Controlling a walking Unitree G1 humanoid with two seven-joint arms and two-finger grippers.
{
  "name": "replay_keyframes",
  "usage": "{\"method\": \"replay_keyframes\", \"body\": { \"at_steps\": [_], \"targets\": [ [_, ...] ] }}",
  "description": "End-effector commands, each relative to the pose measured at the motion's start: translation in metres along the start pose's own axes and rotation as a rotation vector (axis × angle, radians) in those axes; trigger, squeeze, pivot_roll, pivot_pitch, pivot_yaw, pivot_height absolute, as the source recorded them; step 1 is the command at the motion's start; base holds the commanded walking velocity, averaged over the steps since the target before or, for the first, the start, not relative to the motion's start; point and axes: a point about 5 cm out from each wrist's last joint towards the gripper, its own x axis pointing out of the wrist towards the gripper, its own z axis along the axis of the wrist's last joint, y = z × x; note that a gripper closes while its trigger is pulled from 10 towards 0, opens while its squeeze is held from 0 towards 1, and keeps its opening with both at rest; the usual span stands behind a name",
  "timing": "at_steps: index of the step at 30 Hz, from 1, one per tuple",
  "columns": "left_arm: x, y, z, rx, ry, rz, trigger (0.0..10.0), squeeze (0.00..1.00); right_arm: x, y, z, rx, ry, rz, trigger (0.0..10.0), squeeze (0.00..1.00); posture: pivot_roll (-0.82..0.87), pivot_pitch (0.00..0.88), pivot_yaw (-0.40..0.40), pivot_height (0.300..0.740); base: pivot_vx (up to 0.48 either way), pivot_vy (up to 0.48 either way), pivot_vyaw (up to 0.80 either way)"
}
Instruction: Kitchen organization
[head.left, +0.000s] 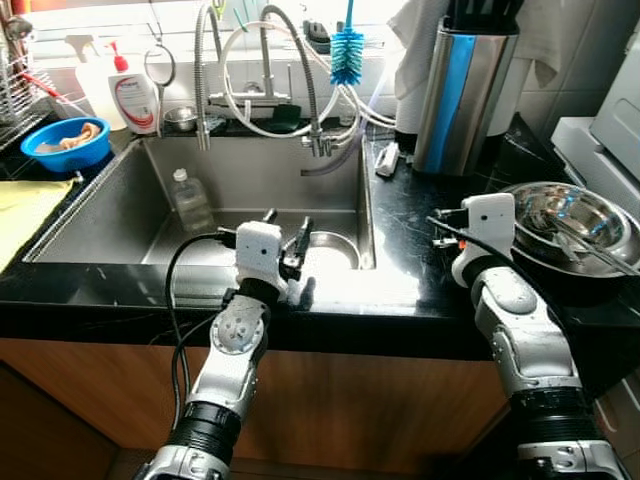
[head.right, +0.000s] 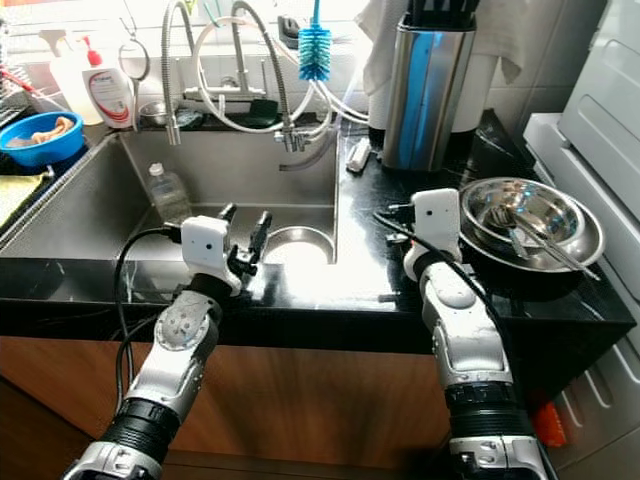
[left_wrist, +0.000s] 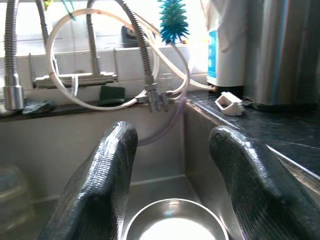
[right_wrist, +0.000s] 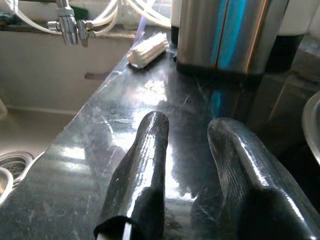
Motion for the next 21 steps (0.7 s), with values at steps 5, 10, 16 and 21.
{"method": "replay_keyframes", "body": {
  "at_steps": [5,10,16,21],
  "targets": [
    [0.001,-0.001,-0.001,0.001,0.009,-0.009,10.0,0.00,0.003,-0.012,0.010,0.027,0.051,-0.077,10.0,0.00,-0.18,0.000,0.048,0.740,0.000,0.000,0.00],
    [0.000,-0.002,-0.002,0.000,0.011,-0.007,10.0,0.00,0.005,-0.010,0.012,0.051,0.069,-0.081,10.0,0.45,-0.18,0.000,0.047,0.740,0.000,0.000,0.00],
    [-0.001,-0.002,-0.003,-0.003,0.014,-0.004,10.0,0.00,0.007,-0.003,0.020,0.069,0.047,-0.060,10.0,1.00,-0.18,0.000,0.045,0.740,0.000,0.000,0.00],
    [-0.001,-0.002,-0.003,-0.004,0.015,-0.003,10.0,0.00,0.008,0.000,0.024,0.073,0.040,-0.051,10.0,0.99,-0.18,0.000,0.044,0.740,0.000,0.000,0.00]
  ]
}}
